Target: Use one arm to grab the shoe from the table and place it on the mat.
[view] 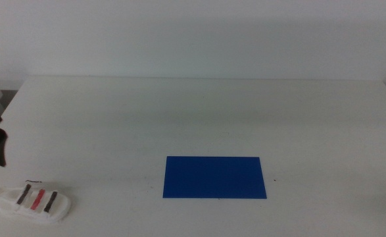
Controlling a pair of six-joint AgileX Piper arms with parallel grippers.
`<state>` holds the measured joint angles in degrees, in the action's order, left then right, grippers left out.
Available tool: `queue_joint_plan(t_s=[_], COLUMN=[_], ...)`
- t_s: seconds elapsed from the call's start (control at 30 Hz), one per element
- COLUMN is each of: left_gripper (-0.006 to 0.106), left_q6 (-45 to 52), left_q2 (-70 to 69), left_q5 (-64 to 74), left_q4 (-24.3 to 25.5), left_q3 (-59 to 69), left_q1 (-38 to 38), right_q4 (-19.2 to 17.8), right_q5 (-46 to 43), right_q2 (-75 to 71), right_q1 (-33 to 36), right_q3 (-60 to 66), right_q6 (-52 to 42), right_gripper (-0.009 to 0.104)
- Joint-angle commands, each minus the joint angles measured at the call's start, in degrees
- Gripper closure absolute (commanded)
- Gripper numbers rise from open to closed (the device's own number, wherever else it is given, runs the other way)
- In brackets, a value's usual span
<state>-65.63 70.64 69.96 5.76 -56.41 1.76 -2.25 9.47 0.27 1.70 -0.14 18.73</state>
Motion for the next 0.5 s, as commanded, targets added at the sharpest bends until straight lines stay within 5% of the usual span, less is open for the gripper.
queue_joint_plan(t_s=[0.0, 0.47], left_gripper=[0.010, 0.010], left_q6=[-4.4, -3.3], left_q2=[2.8, 10.2], left_q5=[0.0, -4.6], left_q4=[0.2, 0.6], left_q3=[-0.3, -0.3], left_q1=[0.0, 0.1], right_q4=[-0.3, -0.3], right_q5=[-0.5, -0.5], right_q2=[-0.3, -0.3], right_q1=[0.1, 0.1], right_q3=[0.1, 0.1], right_q6=[-0.3, -0.3], right_gripper=[0.016, 0.016])
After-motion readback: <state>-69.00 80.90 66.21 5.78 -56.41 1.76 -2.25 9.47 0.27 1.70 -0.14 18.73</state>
